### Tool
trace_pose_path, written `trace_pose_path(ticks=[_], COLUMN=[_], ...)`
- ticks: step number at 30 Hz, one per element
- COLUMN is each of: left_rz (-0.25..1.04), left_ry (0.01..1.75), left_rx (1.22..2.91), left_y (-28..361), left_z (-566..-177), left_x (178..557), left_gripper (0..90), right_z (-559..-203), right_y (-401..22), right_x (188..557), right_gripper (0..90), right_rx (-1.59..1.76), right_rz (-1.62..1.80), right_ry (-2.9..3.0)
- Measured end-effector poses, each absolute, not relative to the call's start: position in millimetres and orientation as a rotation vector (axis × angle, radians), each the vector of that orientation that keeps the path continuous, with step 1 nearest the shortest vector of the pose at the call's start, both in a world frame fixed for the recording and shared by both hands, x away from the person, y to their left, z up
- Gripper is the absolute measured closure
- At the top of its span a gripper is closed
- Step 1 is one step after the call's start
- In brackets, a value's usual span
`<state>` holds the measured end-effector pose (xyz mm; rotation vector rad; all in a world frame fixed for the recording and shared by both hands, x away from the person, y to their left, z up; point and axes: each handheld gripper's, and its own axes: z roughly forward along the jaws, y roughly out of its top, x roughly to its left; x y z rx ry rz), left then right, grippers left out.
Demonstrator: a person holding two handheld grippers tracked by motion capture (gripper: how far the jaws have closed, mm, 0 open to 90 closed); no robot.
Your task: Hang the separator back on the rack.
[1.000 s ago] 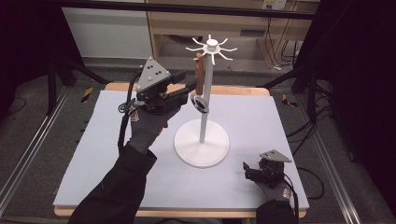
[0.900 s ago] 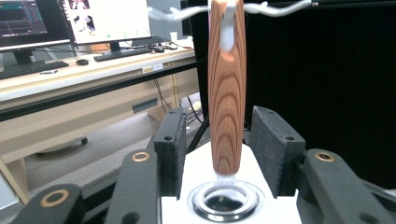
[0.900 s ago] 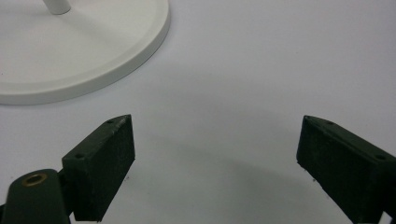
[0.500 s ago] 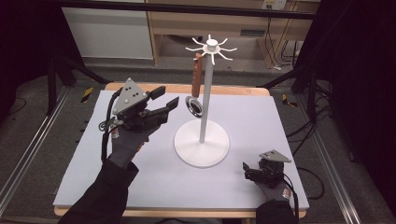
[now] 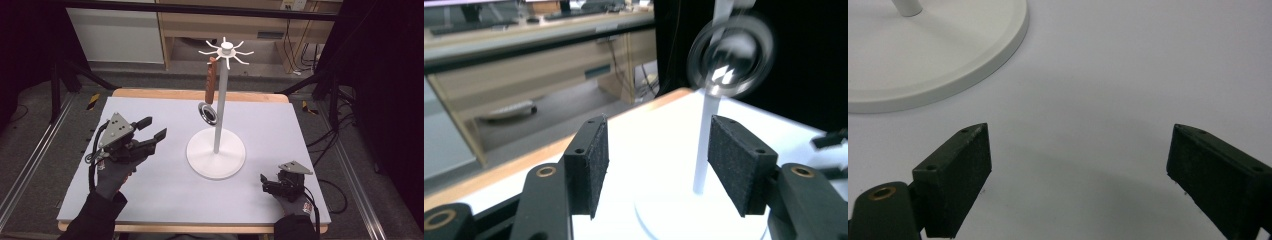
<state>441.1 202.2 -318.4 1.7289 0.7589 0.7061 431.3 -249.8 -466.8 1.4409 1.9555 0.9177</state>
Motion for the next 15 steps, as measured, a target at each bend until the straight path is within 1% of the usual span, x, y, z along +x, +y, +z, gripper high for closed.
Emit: trace_pose_path(ticks=[12, 15], left_rz=[0.641, 0.652], left_ry=[0.923, 0.958], left_rx=[1.793, 1.825], left_y=[241.3, 249.9], left_z=[-385.3, -401.3], left_x=[442.5, 442.5], left_gripper=[37.9, 37.9], right_z=[-467.4, -467.6], right_y=[-250.9, -251.2], right_x=[431.2, 431.1], right_gripper=[10.7, 10.7], right_rx=[1.445, 1.450], right_rz=[0.912, 0.911], right_ry=[1.950, 1.947])
